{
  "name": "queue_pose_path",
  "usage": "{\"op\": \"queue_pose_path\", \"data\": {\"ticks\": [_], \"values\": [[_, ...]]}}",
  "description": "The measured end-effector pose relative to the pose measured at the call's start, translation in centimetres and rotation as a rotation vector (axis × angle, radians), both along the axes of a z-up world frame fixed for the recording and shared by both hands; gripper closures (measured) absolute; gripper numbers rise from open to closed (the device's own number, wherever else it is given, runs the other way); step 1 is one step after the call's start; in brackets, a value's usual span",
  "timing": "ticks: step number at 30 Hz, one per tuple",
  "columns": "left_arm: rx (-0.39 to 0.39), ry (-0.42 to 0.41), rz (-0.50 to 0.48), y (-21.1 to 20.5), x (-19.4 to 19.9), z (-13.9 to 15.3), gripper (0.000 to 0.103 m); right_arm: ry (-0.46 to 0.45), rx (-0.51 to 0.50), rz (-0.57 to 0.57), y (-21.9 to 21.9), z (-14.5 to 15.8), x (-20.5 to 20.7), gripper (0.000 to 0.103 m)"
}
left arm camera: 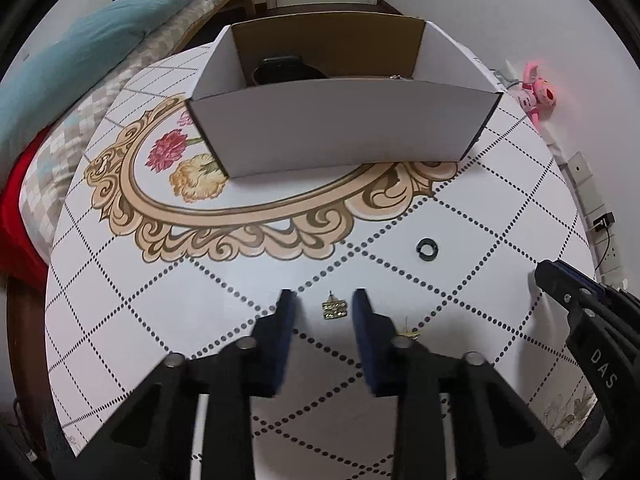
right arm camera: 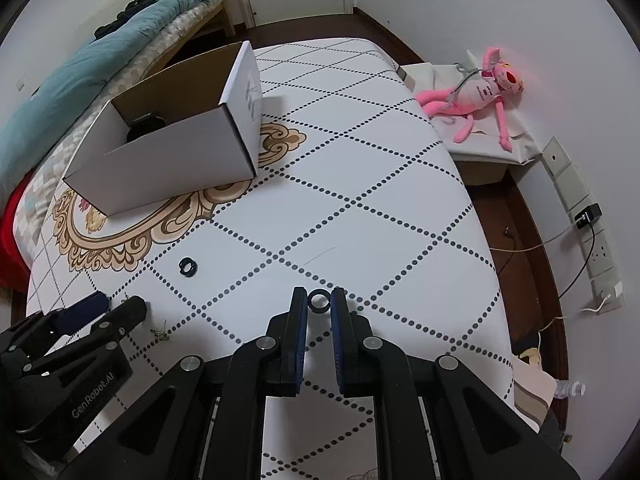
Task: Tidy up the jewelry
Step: 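Pinch a gold earring with the left gripper while the right gripper pinches a black ring, then drop the earring into the box with the left gripper while the right gripper drops the ring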
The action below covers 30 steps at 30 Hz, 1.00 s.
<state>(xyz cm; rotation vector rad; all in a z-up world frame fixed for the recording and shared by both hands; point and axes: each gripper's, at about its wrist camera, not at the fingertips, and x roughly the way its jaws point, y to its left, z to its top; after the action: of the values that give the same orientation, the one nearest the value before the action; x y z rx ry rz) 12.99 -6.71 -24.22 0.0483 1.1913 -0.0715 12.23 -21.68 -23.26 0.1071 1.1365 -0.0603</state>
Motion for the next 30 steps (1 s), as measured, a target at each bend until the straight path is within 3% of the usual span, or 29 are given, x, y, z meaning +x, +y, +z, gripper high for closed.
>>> {"op": "queue_pose_path", "data": {"ticks": [2, 12, 18, 24, 30], "values": [[0.0, -0.005, -0.009, -0.2, 0.0, 0.1, 0.093, -0.001, 0.001, -0.002, -0.1, 0.0, 0.1, 0.091], [-0.029, -0.014, -0.014, 0.2, 0.0, 0.2, 0.094, -0.022, 0.009, 0.003, 0.3, 0.7, -0.1, 0.091], [-0.101, -0.051, -0.021, 0.8, 0.1, 3.7, 0.094, -0.054, 0.048, 0.009, 0.5, 2.7, 0.0, 0.091], [-0.207, -0.091, -0.026, 2.2, 4.0, 9.2, 0.094, -0.109, 0.155, 0.049, 1.4, 6.6, 2.5, 0.091], [-0.2, -0.054, -0.008, 3.9, 9.8, 9.7, 0.093, -0.111, 0.227, 0.111, 3.2, 8.8, 9.4, 0.091]]}}
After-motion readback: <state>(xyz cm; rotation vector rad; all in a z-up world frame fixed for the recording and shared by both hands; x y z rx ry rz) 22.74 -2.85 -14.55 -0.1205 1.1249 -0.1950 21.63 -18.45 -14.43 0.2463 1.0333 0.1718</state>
